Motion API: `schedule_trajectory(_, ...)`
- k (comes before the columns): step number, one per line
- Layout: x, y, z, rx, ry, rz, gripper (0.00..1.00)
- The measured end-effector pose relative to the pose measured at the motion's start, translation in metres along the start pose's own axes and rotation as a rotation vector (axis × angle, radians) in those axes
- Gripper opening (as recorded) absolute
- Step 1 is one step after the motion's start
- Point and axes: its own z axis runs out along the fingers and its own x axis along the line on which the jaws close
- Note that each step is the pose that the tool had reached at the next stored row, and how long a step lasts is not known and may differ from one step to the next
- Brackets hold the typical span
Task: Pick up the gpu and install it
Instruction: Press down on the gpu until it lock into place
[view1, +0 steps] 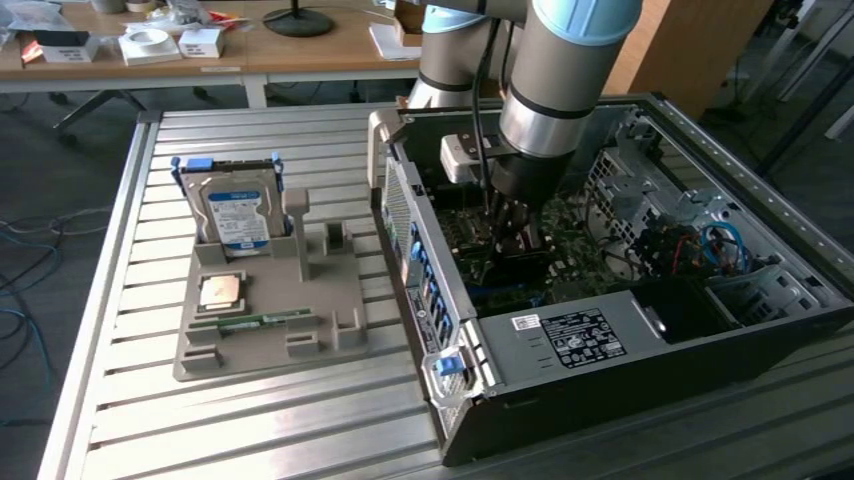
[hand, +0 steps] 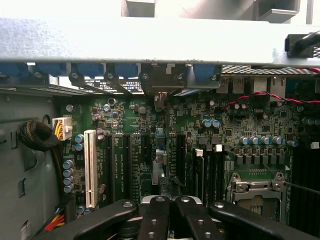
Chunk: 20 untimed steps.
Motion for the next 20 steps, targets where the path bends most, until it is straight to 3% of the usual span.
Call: schedule_trajectory(20,0.0000,0.0000,-0.0002,0.0000,-0.0001,0.000,0.11)
